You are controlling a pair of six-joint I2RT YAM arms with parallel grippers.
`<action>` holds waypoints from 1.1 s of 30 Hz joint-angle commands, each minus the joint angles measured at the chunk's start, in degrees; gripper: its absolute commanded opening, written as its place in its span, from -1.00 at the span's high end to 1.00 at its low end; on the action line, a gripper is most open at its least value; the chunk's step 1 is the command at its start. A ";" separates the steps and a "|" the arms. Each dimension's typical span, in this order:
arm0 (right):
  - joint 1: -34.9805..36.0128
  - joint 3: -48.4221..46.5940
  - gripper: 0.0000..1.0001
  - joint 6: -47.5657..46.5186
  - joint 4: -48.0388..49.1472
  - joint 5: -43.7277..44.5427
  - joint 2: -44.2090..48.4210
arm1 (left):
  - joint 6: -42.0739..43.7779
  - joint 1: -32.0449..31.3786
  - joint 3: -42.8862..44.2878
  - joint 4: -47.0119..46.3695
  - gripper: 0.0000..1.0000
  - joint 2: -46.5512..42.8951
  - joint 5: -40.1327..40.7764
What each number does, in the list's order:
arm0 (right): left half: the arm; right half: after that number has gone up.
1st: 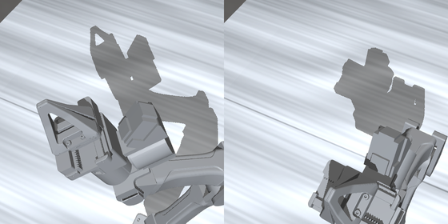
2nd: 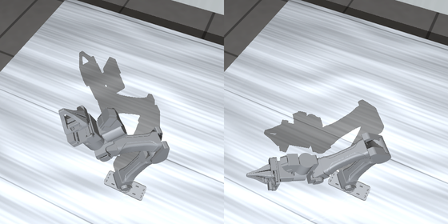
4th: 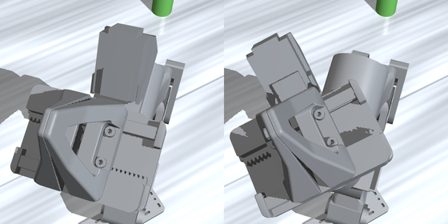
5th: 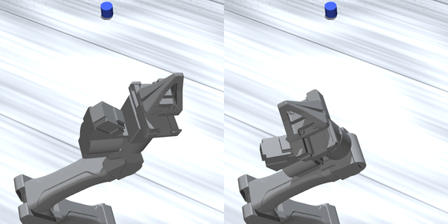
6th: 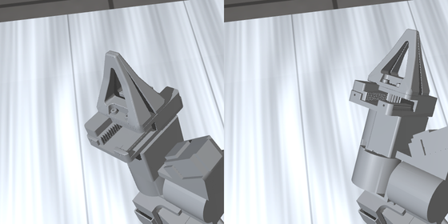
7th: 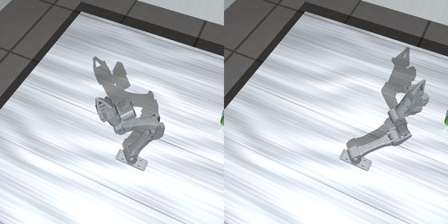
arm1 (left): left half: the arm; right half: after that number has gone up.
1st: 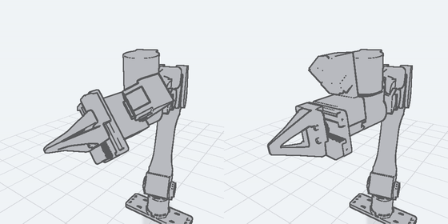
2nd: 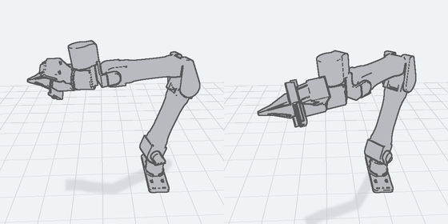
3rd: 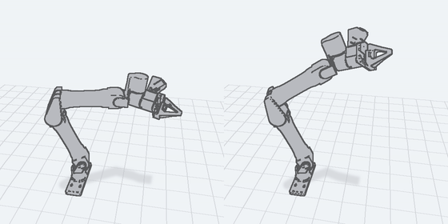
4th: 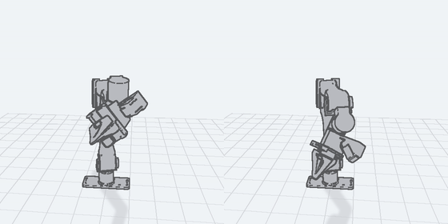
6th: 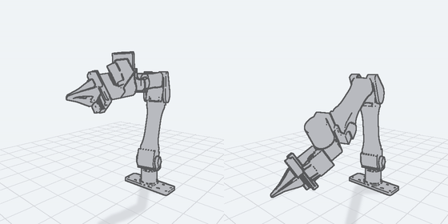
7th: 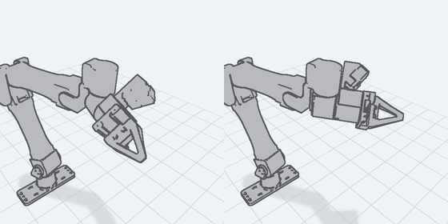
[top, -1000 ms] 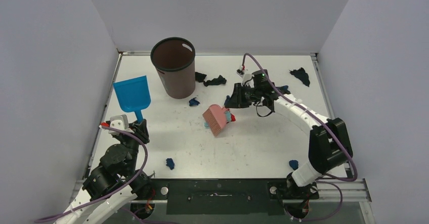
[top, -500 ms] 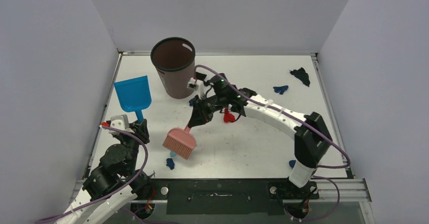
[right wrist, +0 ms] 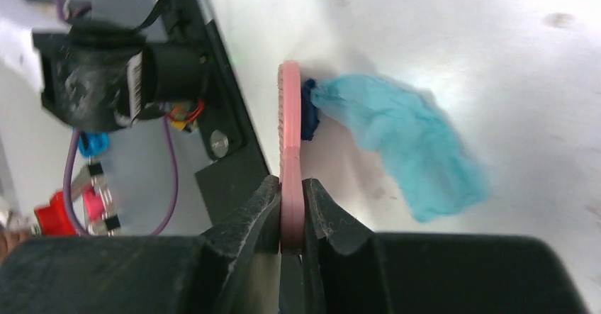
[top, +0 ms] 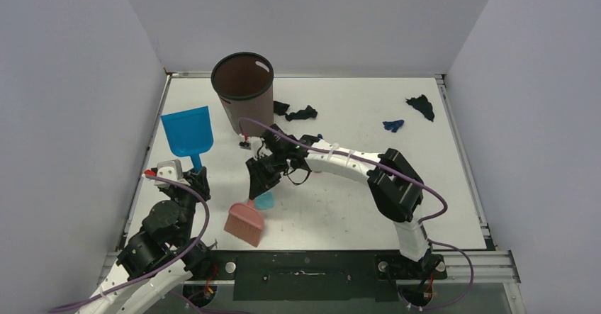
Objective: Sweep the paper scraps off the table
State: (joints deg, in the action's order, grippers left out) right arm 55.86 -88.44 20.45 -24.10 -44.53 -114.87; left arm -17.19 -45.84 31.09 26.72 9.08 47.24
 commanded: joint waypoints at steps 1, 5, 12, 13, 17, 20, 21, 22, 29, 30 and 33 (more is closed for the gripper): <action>-7.66 0.46 0.89 4.96 0.09 10.86 2.95 | 1.27 0.41 0.70 -2.55 1.00 1.70 -1.19; -14.16 5.70 0.89 5.77 0.73 10.58 5.56 | 2.81 0.41 1.22 -2.95 1.00 2.92 -2.63; -24.70 12.93 0.90 0.42 -2.58 11.60 14.26 | 6.42 0.36 3.17 -4.02 1.00 6.31 -13.16; -26.26 13.21 0.89 -0.18 -3.46 11.90 15.78 | 6.80 0.32 4.67 -3.14 1.00 8.48 -16.60; -33.46 10.93 0.89 -3.74 -9.22 7.53 20.28 | 6.78 0.15 13.23 3.93 1.00 19.89 -26.79; -38.88 6.45 0.89 -7.19 -15.58 0.01 20.71 | 6.51 -0.02 18.86 8.80 1.00 25.96 -31.70; -40.78 5.73 0.89 -7.78 -16.52 -2.93 20.92 | 6.36 -0.07 20.68 10.36 1.00 27.28 -32.80; -42.94 5.30 0.89 -7.73 -16.99 -6.08 21.11 | 5.75 -0.13 21.62 11.43 1.00 27.80 -33.28; -48.94 -5.62 0.89 -19.44 -27.98 -6.70 16.69 | 1.99 -0.52 25.91 19.51 1.00 32.01 -39.71; -48.86 -8.03 0.89 -21.24 -29.16 -3.95 16.01 | 1.44 -1.01 26.14 19.86 1.00 32.97 -40.00; -48.13 -12.38 0.89 -23.48 -27.46 6.63 15.64 | -0.15 -2.56 26.89 21.44 1.00 36.33 -40.65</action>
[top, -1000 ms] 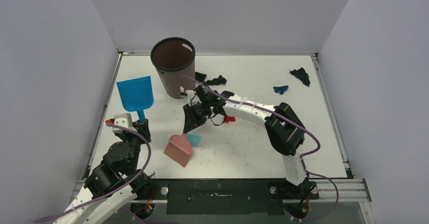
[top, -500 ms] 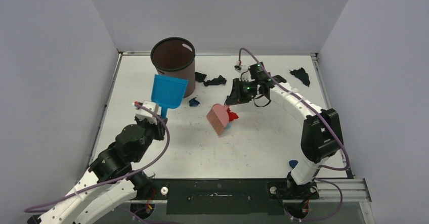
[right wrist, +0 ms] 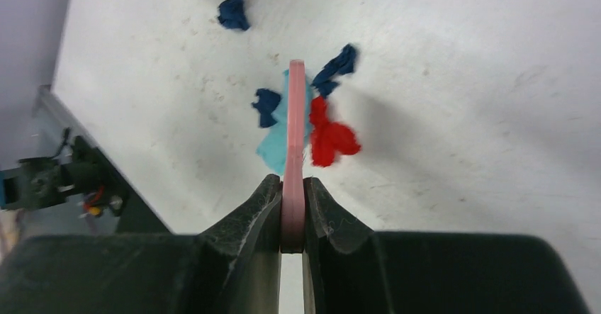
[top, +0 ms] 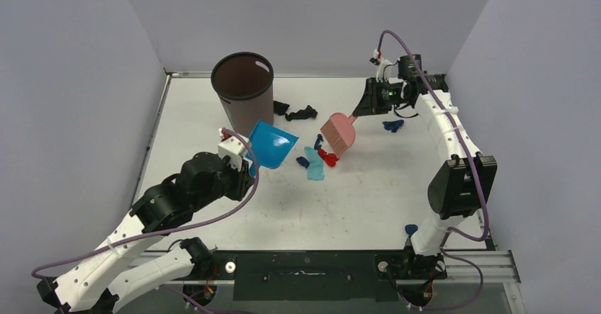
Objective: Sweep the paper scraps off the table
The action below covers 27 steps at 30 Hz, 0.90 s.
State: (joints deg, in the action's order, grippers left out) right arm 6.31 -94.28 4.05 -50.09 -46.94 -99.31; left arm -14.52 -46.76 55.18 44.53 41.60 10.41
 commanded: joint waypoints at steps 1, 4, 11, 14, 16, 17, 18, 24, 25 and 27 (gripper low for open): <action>2.12 -7.48 0.89 -7.88 -0.49 13.31 0.17 | -3.21 -1.87 3.40 4.71 1.00 5.22 -3.56; 5.14 -9.21 0.89 -11.19 1.66 25.40 -0.14 | -4.51 -2.58 5.13 8.76 1.00 11.05 -2.67; 12.10 -5.29 0.89 -14.47 9.21 39.12 -0.18 | -5.84 -4.91 4.70 8.69 1.00 19.67 -5.30; 13.22 -3.72 0.89 -14.09 10.45 39.30 -1.60 | -6.04 -5.70 4.63 8.34 1.00 23.42 -5.14; 14.03 -3.96 0.90 -13.98 10.32 39.49 -3.30 | -5.98 -5.92 4.46 7.72 1.00 25.68 -5.89; 14.22 -4.06 0.90 -13.66 10.38 39.05 -4.01 | -5.54 -5.87 4.12 7.17 1.00 26.58 -6.44; 14.24 -4.30 0.89 -13.25 10.43 38.39 -4.84 | -5.14 -5.93 3.93 6.67 1.00 27.60 -7.06; 16.42 -5.66 0.89 -12.62 10.24 38.07 -8.85 | -2.60 -5.82 4.05 4.28 1.00 34.16 -7.03; 17.12 -5.72 0.90 -12.54 10.24 38.22 -9.39 | -2.54 -5.78 4.14 3.58 1.00 35.41 -7.19; 18.92 -5.98 0.89 -12.53 9.49 38.16 -10.35 | -2.39 -5.53 4.34 2.29 1.00 38.03 -7.21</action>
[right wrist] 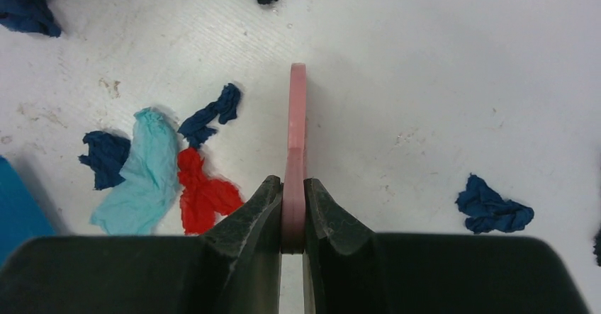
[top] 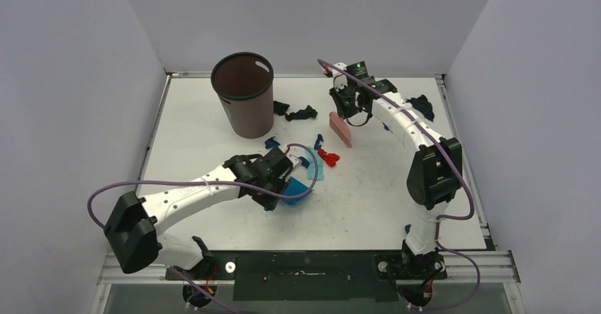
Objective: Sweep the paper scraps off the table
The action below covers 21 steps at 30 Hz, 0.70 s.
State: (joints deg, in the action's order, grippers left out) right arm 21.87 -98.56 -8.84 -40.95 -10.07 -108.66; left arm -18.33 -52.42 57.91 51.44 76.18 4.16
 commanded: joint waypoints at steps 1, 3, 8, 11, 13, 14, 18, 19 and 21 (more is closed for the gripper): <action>4.40 -1.90 0.89 0.32 -0.59 1.13 -1.58 | 1.26 0.47 1.81 -5.14 1.00 4.86 -0.81; 6.53 -1.92 0.89 0.17 -1.73 0.53 -1.95 | 0.91 1.22 1.75 -6.61 1.00 7.14 -1.45; 10.98 0.35 0.89 1.27 -4.55 -2.97 -1.78 | 1.81 1.64 1.75 -9.49 1.00 12.11 -3.88; 12.50 1.68 0.89 2.66 -6.79 -7.42 -1.20 | 2.21 1.76 2.42 -10.33 1.00 13.98 -4.16; 13.17 3.02 0.89 3.54 -6.98 -10.36 -0.11 | 2.28 1.78 2.79 -10.83 1.00 14.80 -4.16; 13.42 3.51 0.89 3.79 -7.02 -12.01 0.58 | 2.25 1.72 2.97 -11.10 1.00 15.27 -4.16; 13.67 3.52 0.89 4.36 -8.08 -16.82 2.42 | 1.77 1.79 2.63 -13.76 1.00 15.93 -3.05; 13.72 3.48 0.89 4.36 -8.14 -17.55 3.00 | 1.59 1.74 2.47 -14.34 1.00 16.08 -3.08; 13.73 2.61 0.89 4.47 -8.83 -18.95 3.50 | 1.43 1.76 2.19 -15.41 1.00 16.08 -3.20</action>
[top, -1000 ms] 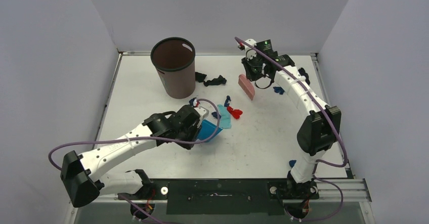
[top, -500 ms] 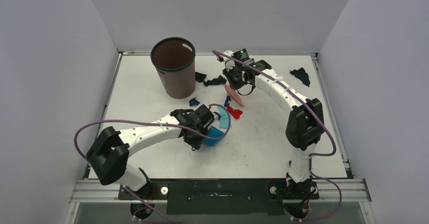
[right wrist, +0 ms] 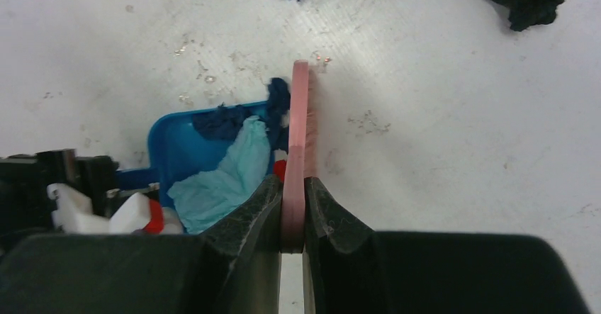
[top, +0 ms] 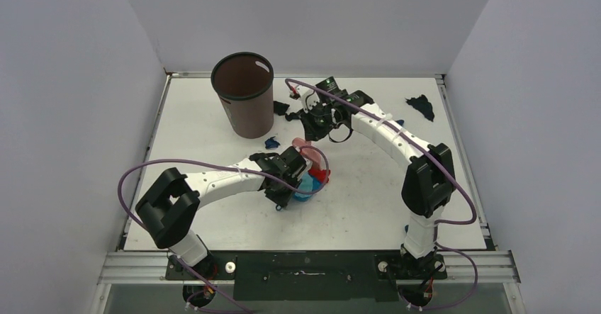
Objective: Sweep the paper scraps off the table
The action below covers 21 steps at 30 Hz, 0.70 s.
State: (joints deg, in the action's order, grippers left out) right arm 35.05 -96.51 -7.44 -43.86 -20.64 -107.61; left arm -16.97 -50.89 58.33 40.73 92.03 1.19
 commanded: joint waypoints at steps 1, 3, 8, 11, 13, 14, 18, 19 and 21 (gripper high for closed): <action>0.48 -0.12 0.89 3.10 -6.36 -9.06 2.68 | 0.09 0.26 1.57 -5.20 1.00 0.10 -0.10; 0.54 -0.50 0.89 3.31 -6.53 -10.08 3.48 | -0.03 0.13 1.00 -6.13 1.00 -0.53 0.08; 0.46 -0.21 0.89 3.46 -6.76 -9.61 5.22 | -0.62 -0.03 -0.52 -7.59 1.00 -2.96 1.46; -0.06 -1.52 0.89 3.12 -8.12 -8.67 5.97 | -0.87 -0.23 -2.24 -9.37 1.00 -5.13 2.00; -0.92 -3.64 0.89 2.61 -9.28 -8.04 6.24 | -0.68 -0.70 -3.32 -11.01 1.00 -6.59 2.46; -1.61 -4.37 0.89 2.23 -9.26 -7.88 6.53 | -0.51 -1.19 -3.94 -11.88 1.00 -7.30 3.29; -6.40 -6.87 0.89 1.66 -11.18 -11.10 5.81 | 0.01 -2.99 -7.03 -16.79 1.00 -10.59 6.36; -7.73 -7.26 0.89 1.49 -11.77 -12.53 5.88 | 0.01 -3.09 -7.48 -17.62 1.00 -11.27 6.82; -9.64 -8.17 0.89 0.89 -12.64 -14.04 6.61 | -0.07 -3.24 -8.05 -18.74 1.00 -12.44 8.05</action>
State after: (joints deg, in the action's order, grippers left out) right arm 30.06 -100.84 -5.45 -54.15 -30.50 -105.30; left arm -17.34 -53.67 51.07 29.04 83.37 5.54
